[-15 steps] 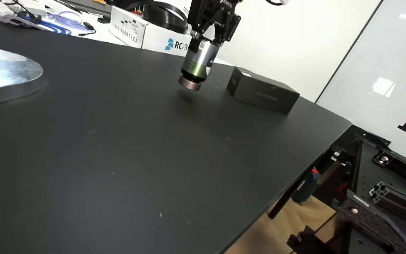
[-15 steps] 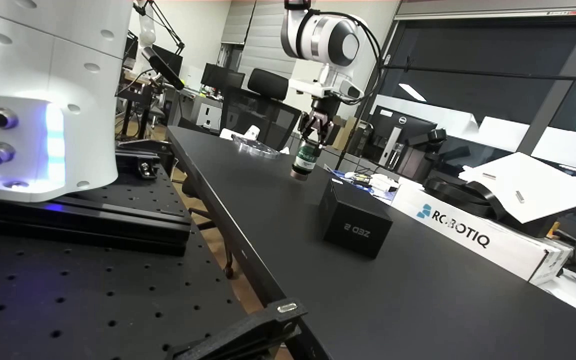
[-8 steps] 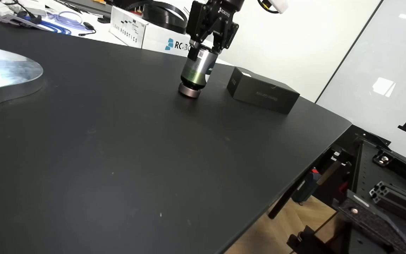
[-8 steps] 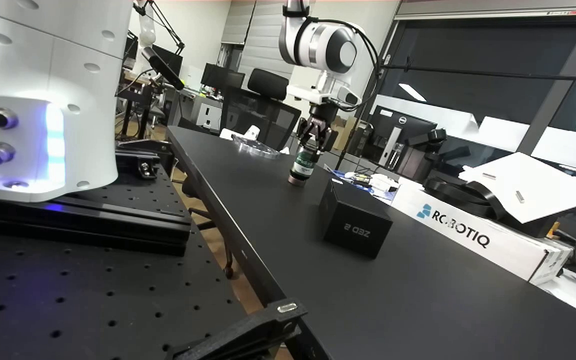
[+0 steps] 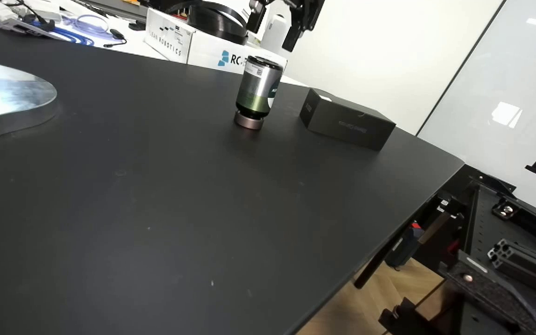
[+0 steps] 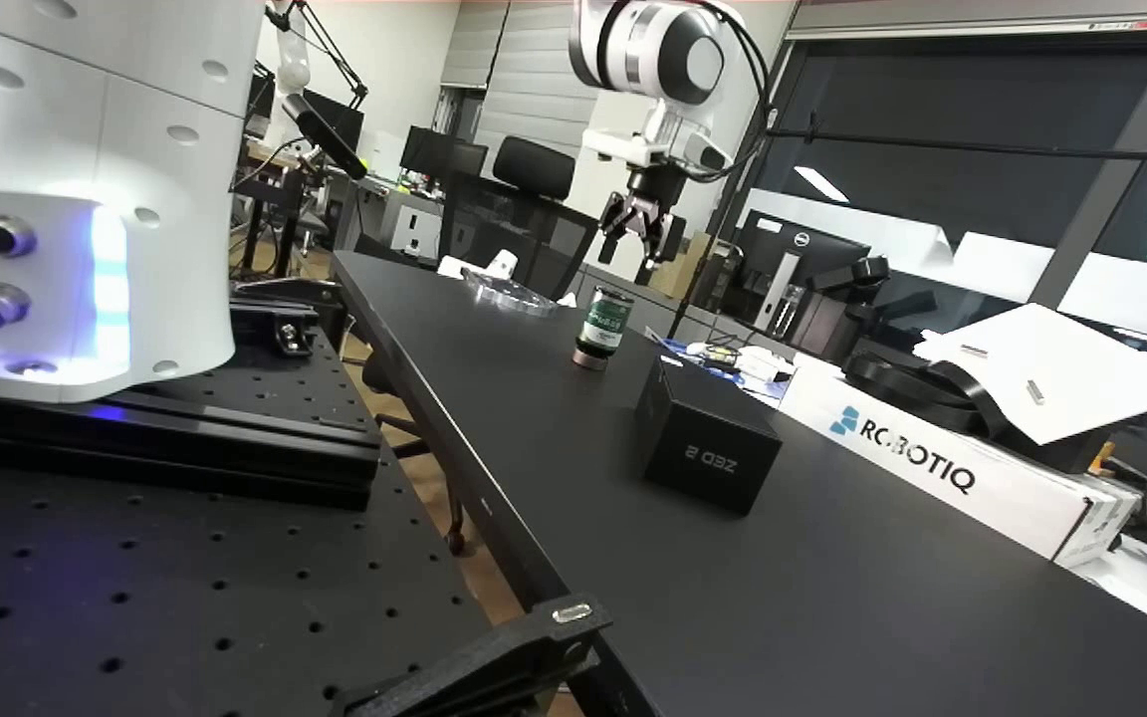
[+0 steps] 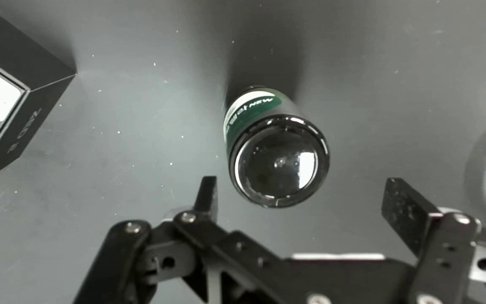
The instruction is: Remove the bottle from the top of the black box and place it on the table
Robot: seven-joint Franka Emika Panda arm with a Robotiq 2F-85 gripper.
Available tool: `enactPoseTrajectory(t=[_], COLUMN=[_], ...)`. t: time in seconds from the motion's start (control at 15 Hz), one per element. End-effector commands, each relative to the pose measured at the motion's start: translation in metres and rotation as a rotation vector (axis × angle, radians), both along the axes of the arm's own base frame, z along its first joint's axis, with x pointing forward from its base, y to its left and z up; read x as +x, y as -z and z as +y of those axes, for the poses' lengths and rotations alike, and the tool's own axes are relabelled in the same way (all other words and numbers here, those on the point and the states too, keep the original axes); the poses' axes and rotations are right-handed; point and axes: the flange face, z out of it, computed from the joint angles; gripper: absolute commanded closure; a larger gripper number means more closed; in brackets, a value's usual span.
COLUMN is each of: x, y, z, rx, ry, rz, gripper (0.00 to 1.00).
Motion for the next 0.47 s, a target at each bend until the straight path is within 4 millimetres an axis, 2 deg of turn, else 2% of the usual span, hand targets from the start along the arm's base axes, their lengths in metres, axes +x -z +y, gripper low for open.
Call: enactPoseTrajectory(t=[0.0, 0.13, 0.2, 0.4], x=[-0.013, -0.025, -0.010, -0.019], y=[-0.044, -0.055, -0.043, -0.054], z=[-0.011, -0.016, -0.009, -0.014], rx=[0.017, 0.040, 0.015, 0.028], ry=[0.016, -0.005, 0.008, -0.004], rz=[0.021, 0.103, 0.053, 0.092], gripper=[0.00, 0.00, 0.00, 0.00])
